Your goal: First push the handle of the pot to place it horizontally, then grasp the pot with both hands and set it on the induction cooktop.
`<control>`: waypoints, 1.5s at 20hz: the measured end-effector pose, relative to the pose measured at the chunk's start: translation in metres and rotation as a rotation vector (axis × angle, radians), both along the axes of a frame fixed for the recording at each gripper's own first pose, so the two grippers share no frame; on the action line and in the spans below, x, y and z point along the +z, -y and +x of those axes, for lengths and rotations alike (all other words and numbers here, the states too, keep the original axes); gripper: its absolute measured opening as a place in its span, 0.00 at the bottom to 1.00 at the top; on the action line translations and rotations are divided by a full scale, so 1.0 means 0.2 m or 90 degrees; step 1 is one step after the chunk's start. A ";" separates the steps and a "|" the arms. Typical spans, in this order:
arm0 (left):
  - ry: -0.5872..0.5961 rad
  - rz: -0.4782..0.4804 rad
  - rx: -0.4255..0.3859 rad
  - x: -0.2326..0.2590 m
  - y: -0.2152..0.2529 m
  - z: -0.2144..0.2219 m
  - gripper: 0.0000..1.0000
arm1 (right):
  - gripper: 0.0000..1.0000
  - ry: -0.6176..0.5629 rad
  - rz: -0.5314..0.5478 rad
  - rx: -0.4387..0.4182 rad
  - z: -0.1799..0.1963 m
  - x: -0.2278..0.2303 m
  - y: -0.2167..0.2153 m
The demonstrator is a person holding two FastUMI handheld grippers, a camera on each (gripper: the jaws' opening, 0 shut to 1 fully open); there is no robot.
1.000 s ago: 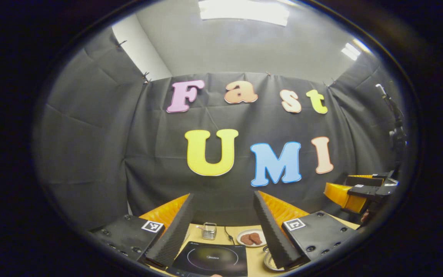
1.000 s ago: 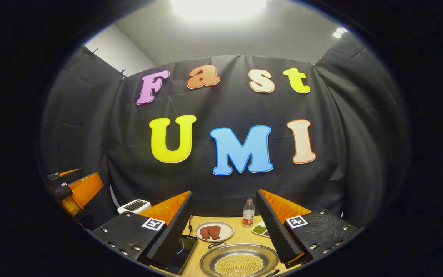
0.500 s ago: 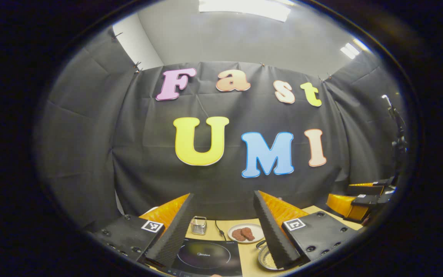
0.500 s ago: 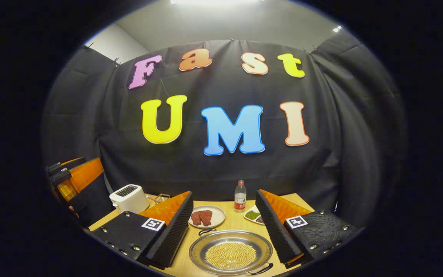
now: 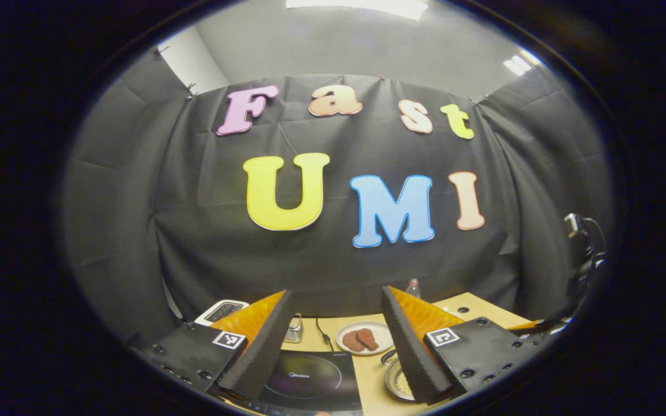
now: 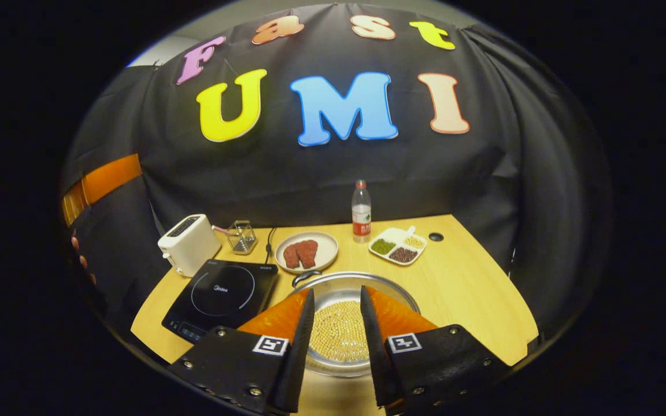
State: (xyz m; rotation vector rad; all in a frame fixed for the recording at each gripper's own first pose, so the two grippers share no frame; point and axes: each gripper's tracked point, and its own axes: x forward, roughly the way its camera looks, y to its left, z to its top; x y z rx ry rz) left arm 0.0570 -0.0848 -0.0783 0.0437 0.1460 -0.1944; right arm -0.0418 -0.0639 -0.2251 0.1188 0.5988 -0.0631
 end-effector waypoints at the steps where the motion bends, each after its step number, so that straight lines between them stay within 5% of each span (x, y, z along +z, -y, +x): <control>1: -0.004 0.003 -0.004 -0.01 0.02 0.00 0.94 | 0.48 -0.032 0.014 0.010 -0.03 -0.06 -0.02; 2: -0.009 0.006 -0.007 -0.03 0.04 0.00 0.94 | 0.43 -0.064 0.017 0.007 -0.06 -0.15 -0.03; 4: -0.016 0.011 -0.015 -0.04 0.08 0.00 0.98 | 0.08 -0.113 0.055 0.017 -0.13 -0.25 -0.04; 7: -0.028 0.015 -0.026 -0.08 0.12 -0.01 0.98 | 0.14 -0.202 0.087 0.018 -0.27 -0.42 -0.06; 8: -0.032 0.017 -0.029 -0.09 0.14 -0.01 0.98 | 0.00 -0.227 0.094 0.011 -0.31 -0.39 -0.02; 19: -0.044 0.022 -0.033 -0.13 0.20 -0.01 1.00 | 0.06 -0.404 0.116 0.005 -0.50 -0.75 0.01; 30: -0.061 0.031 -0.011 -0.18 0.19 0.01 0.98 | 0.05 -0.434 0.129 -0.056 -0.46 -0.84 0.18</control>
